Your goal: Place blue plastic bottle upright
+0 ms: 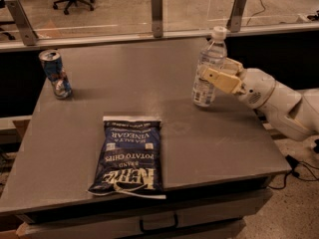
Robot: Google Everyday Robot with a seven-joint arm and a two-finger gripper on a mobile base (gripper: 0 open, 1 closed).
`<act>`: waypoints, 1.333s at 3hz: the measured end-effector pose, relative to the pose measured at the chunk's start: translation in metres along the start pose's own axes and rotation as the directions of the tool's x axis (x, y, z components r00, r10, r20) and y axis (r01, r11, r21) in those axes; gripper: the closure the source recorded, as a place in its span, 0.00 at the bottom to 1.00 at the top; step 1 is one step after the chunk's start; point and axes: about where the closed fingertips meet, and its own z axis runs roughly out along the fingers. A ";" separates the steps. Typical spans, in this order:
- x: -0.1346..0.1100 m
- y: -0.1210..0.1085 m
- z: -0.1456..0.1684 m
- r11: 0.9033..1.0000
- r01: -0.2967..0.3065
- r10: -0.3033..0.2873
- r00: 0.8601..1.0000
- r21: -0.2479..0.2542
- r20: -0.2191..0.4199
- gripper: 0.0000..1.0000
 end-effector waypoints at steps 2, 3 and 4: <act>0.010 -0.003 -0.006 1.000 -0.017 0.017 1.000 -0.018 0.003 0.57; 0.013 -0.003 -0.006 0.999 -0.015 0.015 1.000 -0.029 0.008 0.35; 0.015 -0.003 -0.006 0.999 -0.016 0.017 1.000 -0.037 0.012 0.12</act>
Offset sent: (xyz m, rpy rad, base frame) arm 0.0012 -0.0108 -0.0189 0.0115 -0.0001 0.0276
